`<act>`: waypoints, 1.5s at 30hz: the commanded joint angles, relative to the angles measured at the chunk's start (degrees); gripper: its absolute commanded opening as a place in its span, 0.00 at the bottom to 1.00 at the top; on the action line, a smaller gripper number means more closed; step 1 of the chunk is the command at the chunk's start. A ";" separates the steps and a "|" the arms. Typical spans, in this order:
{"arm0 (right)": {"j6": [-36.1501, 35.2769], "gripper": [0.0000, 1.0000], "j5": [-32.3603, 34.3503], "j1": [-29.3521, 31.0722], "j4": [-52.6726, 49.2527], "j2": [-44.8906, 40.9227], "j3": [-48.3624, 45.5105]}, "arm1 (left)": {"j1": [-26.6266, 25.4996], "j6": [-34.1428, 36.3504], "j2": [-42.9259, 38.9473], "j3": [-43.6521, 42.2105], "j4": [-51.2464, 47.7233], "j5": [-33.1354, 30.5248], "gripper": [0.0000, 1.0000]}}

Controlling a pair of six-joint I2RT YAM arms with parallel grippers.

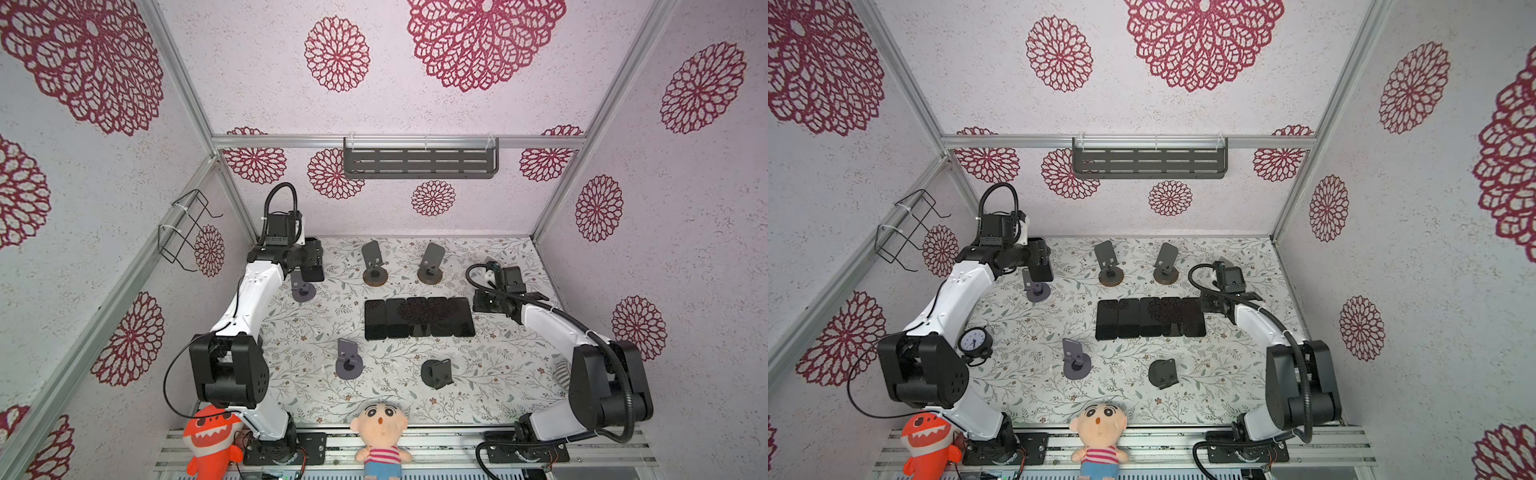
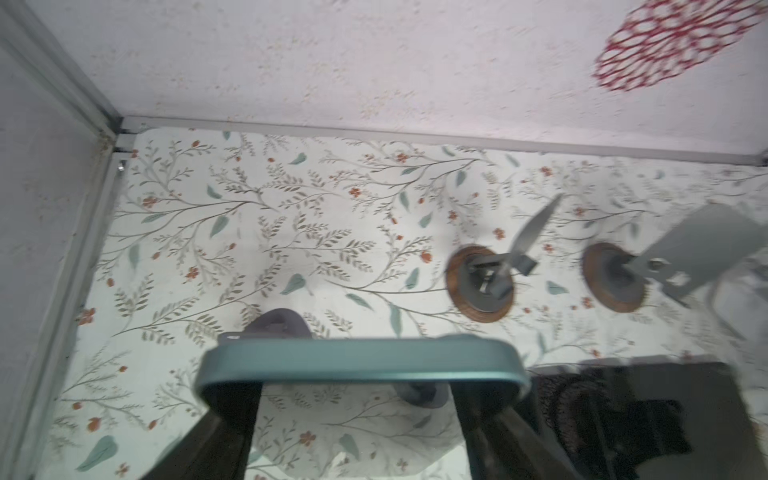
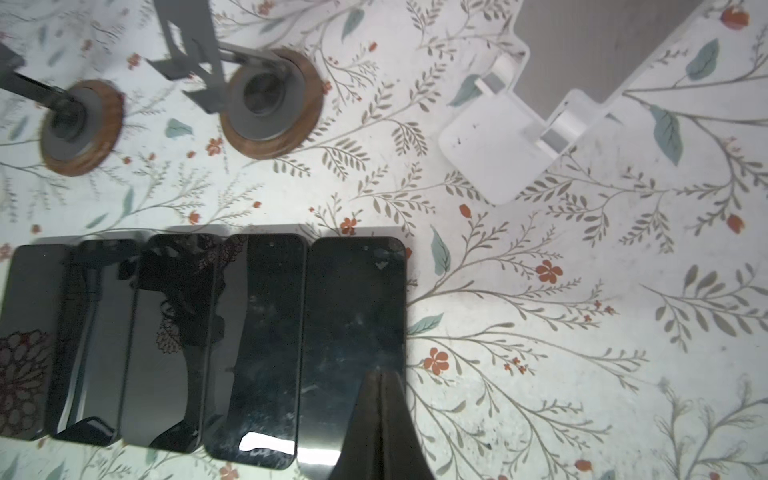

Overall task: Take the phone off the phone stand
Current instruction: 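Grip the teal-edged phone with the left gripper and lift it off, then carry the teal-edged phone to the center while the right gripper approaches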

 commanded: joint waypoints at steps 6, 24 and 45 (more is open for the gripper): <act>-1.83 0.09 -11.42 9.67 0.36 -6.23 3.24 | -9.96 -12.93 -0.09 -2.76 2.22 11.64 0.56; 8.24 0.45 -13.05 28.28 22.19 2.28 6.11 | -18.01 -27.53 -0.35 -13.76 21.99 18.63 0.49; 11.43 0.00 -11.21 27.97 27.54 8.47 5.50 | -18.10 -30.69 -1.93 -19.65 30.95 25.11 0.50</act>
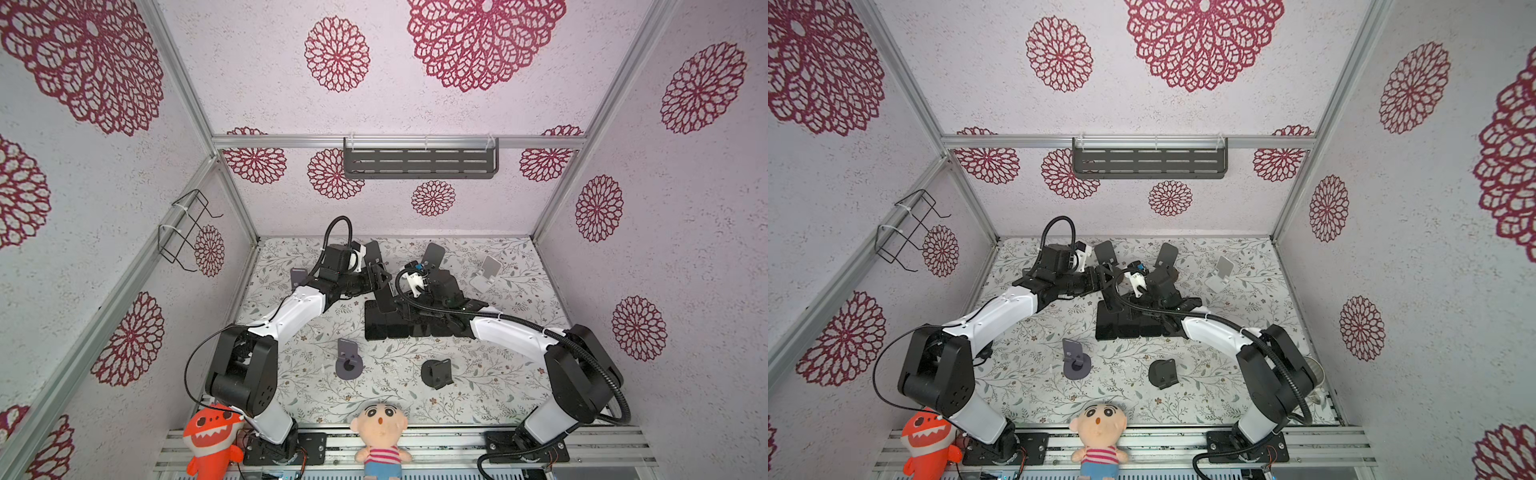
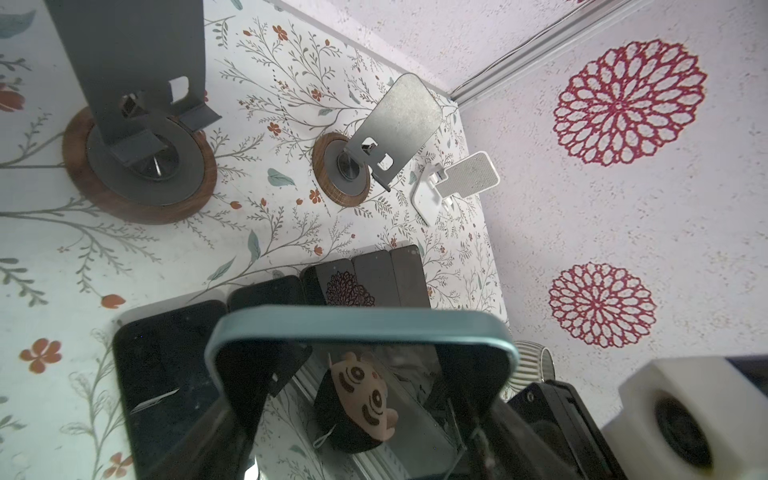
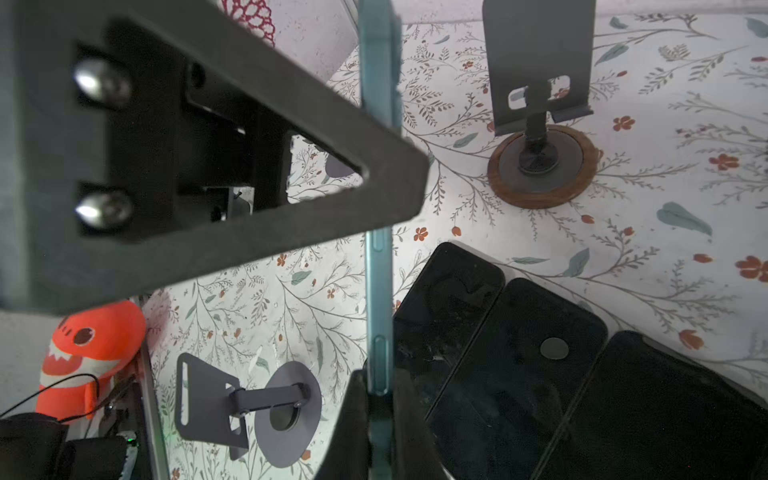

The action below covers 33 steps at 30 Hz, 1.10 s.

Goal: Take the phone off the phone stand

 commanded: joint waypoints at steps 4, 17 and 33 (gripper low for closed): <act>2.03 0.00 1.58 -1.59 3.14 -0.41 0.41 | -0.51 -3.31 -2.93 -1.74 8.46 5.57 0.68; 3.99 0.00 -19.35 -14.04 -0.59 -5.77 -1.06 | 2.37 -6.84 -3.19 -11.26 31.17 17.99 0.90; 14.28 0.00 -33.73 -19.36 14.29 -9.75 -5.13 | 0.28 -14.53 2.34 -12.18 47.03 22.90 0.66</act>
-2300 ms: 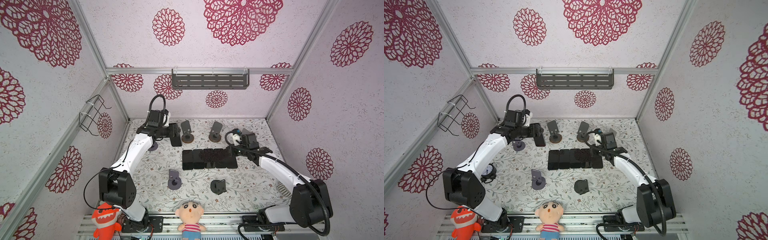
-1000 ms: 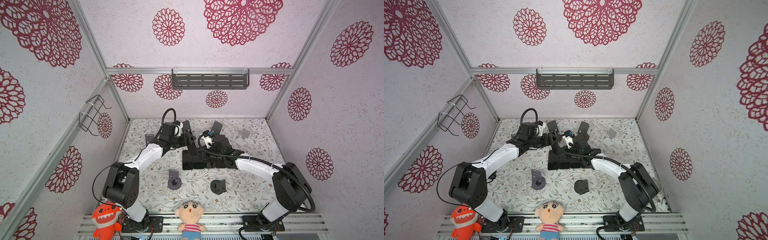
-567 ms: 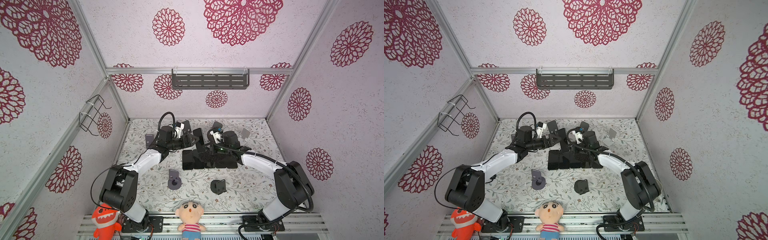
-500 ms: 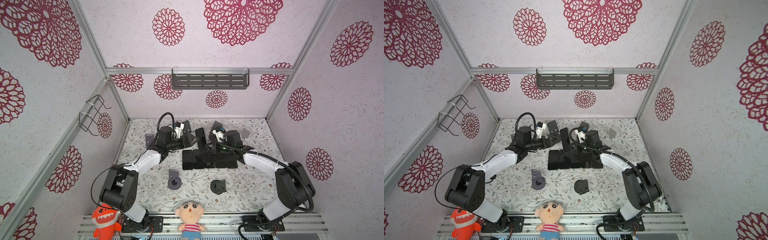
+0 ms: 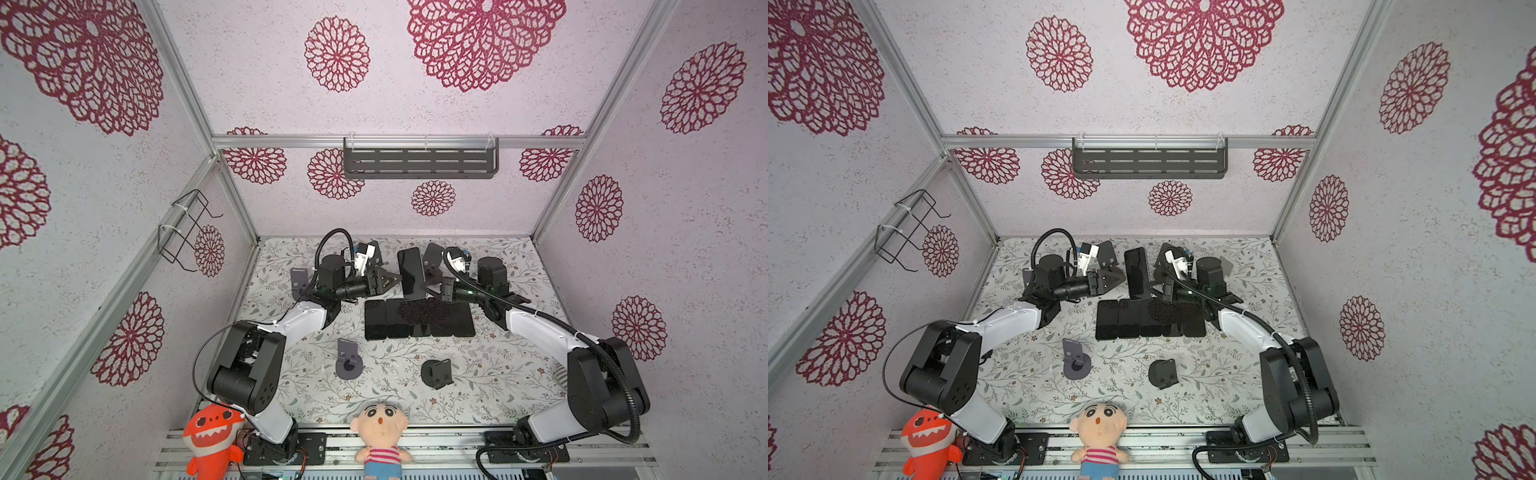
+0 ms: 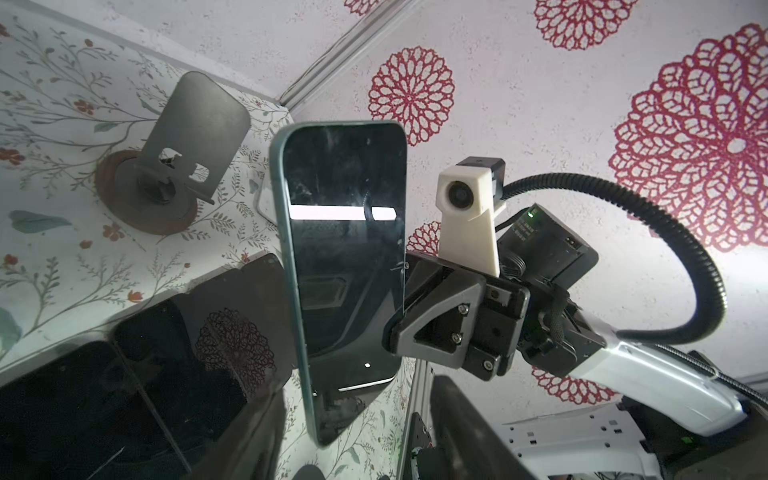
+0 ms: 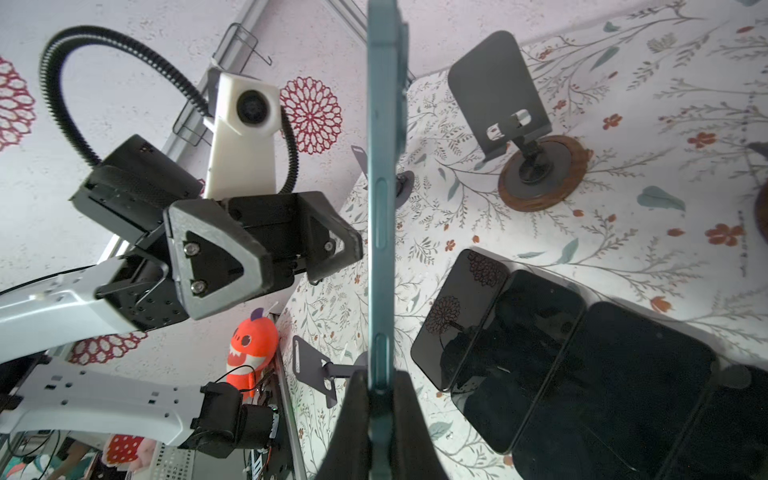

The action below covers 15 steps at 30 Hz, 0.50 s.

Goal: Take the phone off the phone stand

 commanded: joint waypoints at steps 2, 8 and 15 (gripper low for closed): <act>3.30 0.00 -4.96 -0.26 9.13 -3.07 0.11 | -0.14 -4.52 1.97 0.33 10.66 2.16 0.70; 7.48 0.00 -6.92 -0.26 15.10 -2.55 -1.18 | -0.17 -8.62 5.09 0.00 17.36 2.63 0.73; 10.03 0.00 -8.39 -0.08 19.03 -0.41 -1.35 | -0.26 -13.11 6.58 -0.38 24.48 3.32 0.53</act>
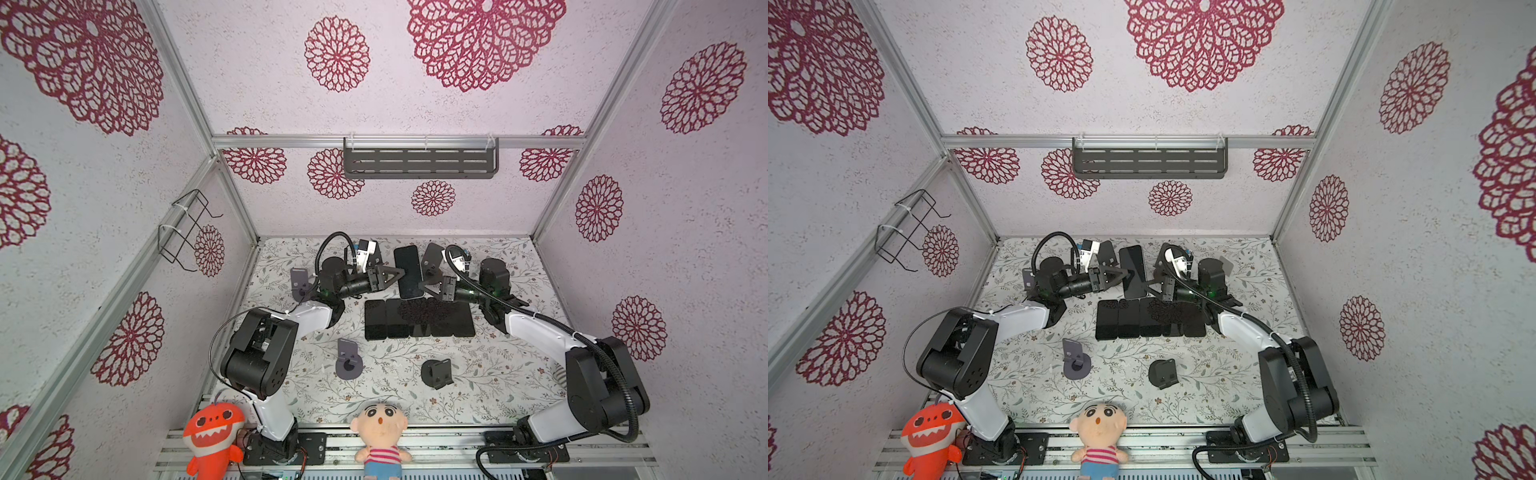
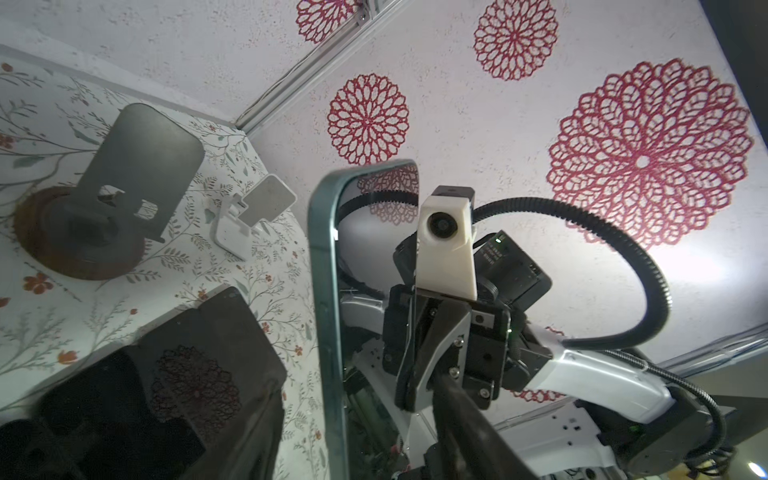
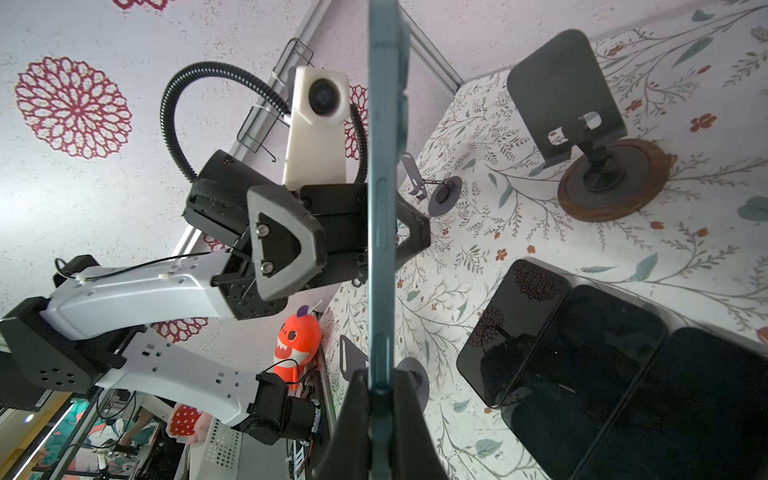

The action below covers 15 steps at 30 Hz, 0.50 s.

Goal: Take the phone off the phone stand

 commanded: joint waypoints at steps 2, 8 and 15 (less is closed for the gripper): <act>3.01 0.00 -3.76 -0.08 9.61 0.33 0.87 | -0.21 -3.26 0.56 -0.44 6.59 1.00 0.47; 5.65 0.00 -4.73 -0.13 13.87 2.39 0.85 | -0.29 -6.12 1.68 -0.06 10.21 2.03 0.34; 6.61 0.00 -5.61 -0.11 14.93 4.66 1.81 | -0.13 -5.92 1.61 0.08 9.86 2.25 0.16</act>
